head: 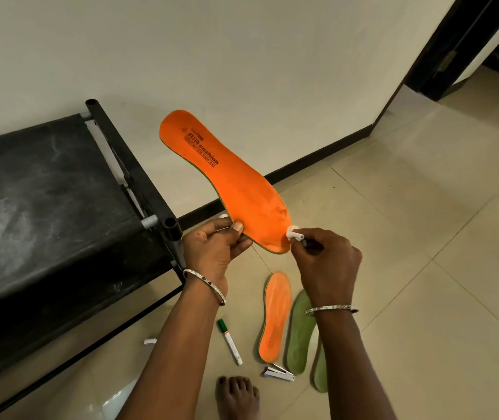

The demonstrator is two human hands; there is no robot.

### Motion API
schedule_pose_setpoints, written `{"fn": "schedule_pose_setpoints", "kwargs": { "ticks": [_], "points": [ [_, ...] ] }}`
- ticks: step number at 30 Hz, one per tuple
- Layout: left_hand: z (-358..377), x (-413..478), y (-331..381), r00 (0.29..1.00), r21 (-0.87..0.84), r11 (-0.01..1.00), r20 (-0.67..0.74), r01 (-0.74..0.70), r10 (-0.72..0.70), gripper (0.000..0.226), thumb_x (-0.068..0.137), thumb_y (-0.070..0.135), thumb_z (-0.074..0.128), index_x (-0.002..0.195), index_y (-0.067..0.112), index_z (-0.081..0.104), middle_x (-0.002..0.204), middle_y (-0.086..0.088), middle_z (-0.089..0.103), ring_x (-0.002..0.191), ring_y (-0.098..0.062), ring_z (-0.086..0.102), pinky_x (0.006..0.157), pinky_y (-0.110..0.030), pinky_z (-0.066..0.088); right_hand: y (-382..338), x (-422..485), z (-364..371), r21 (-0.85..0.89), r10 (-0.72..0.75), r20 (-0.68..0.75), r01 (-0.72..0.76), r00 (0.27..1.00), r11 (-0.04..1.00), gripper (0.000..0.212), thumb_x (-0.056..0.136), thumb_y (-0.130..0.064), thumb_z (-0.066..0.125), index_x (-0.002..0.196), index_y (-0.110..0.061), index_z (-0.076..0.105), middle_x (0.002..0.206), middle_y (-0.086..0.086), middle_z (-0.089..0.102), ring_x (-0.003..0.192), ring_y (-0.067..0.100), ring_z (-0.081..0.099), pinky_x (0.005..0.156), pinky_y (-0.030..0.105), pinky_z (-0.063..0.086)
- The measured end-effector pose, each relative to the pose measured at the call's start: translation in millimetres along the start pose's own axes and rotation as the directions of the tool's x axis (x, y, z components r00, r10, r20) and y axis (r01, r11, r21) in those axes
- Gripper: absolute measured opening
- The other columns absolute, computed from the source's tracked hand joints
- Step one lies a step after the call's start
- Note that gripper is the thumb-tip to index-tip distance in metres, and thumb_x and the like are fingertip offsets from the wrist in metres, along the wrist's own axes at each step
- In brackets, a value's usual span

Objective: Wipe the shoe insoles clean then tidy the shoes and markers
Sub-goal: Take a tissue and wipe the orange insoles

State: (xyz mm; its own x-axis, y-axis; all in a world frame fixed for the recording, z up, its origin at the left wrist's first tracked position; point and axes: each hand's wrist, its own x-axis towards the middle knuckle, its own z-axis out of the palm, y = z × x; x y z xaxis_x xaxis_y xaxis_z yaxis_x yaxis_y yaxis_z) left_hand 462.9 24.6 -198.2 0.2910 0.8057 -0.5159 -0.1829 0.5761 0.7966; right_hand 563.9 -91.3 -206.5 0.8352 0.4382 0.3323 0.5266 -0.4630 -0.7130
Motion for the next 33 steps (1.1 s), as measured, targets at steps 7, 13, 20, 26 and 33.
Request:
{"fn": "schedule_pose_setpoints", "kwargs": {
  "ticks": [7, 13, 20, 26, 33],
  "points": [
    [1, 0, -7, 1.0, 0.035, 0.999, 0.002, -0.021, 0.021, 0.009, 0.086, -0.003, 0.071, 0.093, 0.003, 0.071, 0.089, -0.016, 0.074, 0.066, -0.018, 0.074, 0.059, -0.025, 0.059, -32, -22, 15, 0.12, -0.121, 0.082, 0.111, 0.989, 0.987, 0.019, 0.074, -0.01, 0.079, 0.088, -0.023, 0.079, 0.082, -0.008, 0.074, 0.068, 0.004, 0.067, 0.07, 0.019, 0.052],
    [2, -2, -5, 1.0, 0.038, 0.999, 0.009, -0.011, 0.011, 0.01, 0.085, -0.005, 0.072, 0.086, 0.004, 0.07, 0.072, -0.01, 0.072, 0.057, -0.014, 0.071, 0.057, -0.024, 0.059, -3, -7, -3, 0.037, 0.011, -0.004, -0.011, 1.0, 0.999, 0.009, 0.077, -0.02, 0.082, 0.086, -0.02, 0.08, 0.078, -0.004, 0.075, 0.064, 0.003, 0.064, 0.068, 0.0, 0.041],
    [-1, -2, -4, 0.995, 0.115, 0.993, 0.096, -0.024, 0.013, 0.009, 0.085, -0.004, 0.072, 0.088, 0.005, 0.072, 0.079, -0.009, 0.074, 0.062, -0.014, 0.072, 0.06, -0.025, 0.06, 4, 4, -12, 0.269, 0.286, 0.214, -0.338, 0.934, 0.902, 0.016, 0.075, -0.025, 0.085, 0.09, -0.024, 0.08, 0.1, -0.008, 0.075, 0.096, 0.008, 0.068, 0.088, 0.027, 0.052],
    [0, -4, -4, 0.97, 0.172, 0.985, 0.235, 0.021, -0.062, 0.013, 0.087, 0.009, 0.073, 0.098, 0.017, 0.072, 0.092, -0.009, 0.077, 0.083, -0.024, 0.074, 0.068, -0.031, 0.061, 0, 3, -11, 0.43, 0.356, 0.295, -0.456, 0.887, 0.779, 0.017, 0.075, -0.01, 0.084, 0.091, -0.012, 0.08, 0.08, 0.003, 0.077, 0.075, 0.015, 0.074, 0.074, 0.03, 0.058],
    [3, -5, -10, 0.969, 0.254, 0.967, 0.245, -0.031, -0.033, 0.017, 0.091, 0.009, 0.07, 0.104, 0.021, 0.068, 0.093, -0.007, 0.076, 0.082, -0.024, 0.076, 0.067, -0.033, 0.063, -6, -2, 4, 0.298, 0.308, 0.143, -0.337, 0.941, 0.893, 0.016, 0.076, -0.022, 0.085, 0.091, -0.019, 0.079, 0.101, -0.003, 0.074, 0.089, 0.008, 0.069, 0.072, 0.016, 0.057]
  ]
}}
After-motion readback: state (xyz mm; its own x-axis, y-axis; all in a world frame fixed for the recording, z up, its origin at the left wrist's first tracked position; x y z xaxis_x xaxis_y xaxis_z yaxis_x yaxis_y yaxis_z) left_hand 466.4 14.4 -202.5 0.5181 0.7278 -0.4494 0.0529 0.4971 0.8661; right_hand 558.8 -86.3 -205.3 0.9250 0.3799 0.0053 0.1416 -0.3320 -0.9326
